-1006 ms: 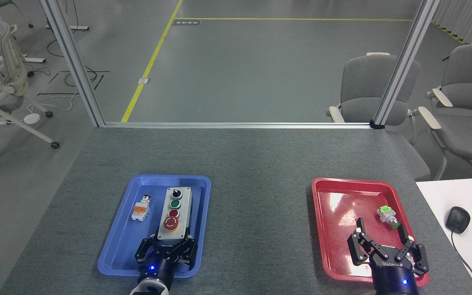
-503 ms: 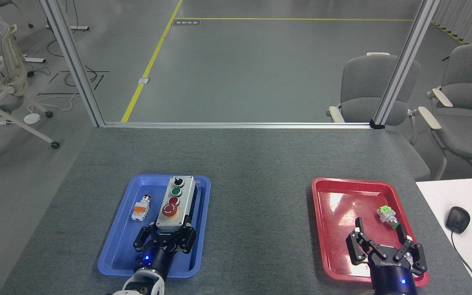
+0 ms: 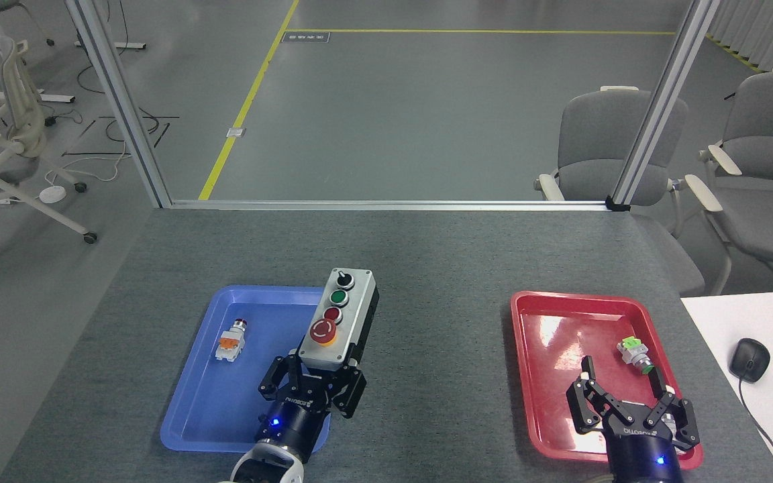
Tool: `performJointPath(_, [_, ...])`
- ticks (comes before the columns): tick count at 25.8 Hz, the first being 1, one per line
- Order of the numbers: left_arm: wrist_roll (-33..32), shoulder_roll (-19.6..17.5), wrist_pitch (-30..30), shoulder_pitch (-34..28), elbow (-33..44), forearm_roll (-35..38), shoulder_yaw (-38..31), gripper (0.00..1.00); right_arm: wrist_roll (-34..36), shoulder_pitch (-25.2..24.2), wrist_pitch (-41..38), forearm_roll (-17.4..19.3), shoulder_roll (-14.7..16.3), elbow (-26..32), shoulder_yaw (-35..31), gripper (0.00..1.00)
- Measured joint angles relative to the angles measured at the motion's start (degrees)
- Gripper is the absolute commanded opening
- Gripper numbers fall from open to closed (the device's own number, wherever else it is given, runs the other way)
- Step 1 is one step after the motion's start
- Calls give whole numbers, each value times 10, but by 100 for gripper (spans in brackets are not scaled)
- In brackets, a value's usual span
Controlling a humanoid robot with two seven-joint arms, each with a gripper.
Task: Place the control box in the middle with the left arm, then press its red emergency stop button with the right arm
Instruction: 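Lift and carry the control box out of the blue tray toward the table middle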
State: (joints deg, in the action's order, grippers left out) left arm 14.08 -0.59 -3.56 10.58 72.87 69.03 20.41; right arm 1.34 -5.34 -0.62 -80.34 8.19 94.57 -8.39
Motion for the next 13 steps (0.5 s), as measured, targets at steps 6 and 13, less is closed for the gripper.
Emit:
performJointPath(6, [0, 14, 6, 4, -14, 6, 72, 0, 0, -2, 0, 0, 2, 0, 4, 99])
performJointPath(13, [0, 62, 13, 17, -54, 66, 115, 0, 0, -2, -1, 0, 3, 0, 25, 99])
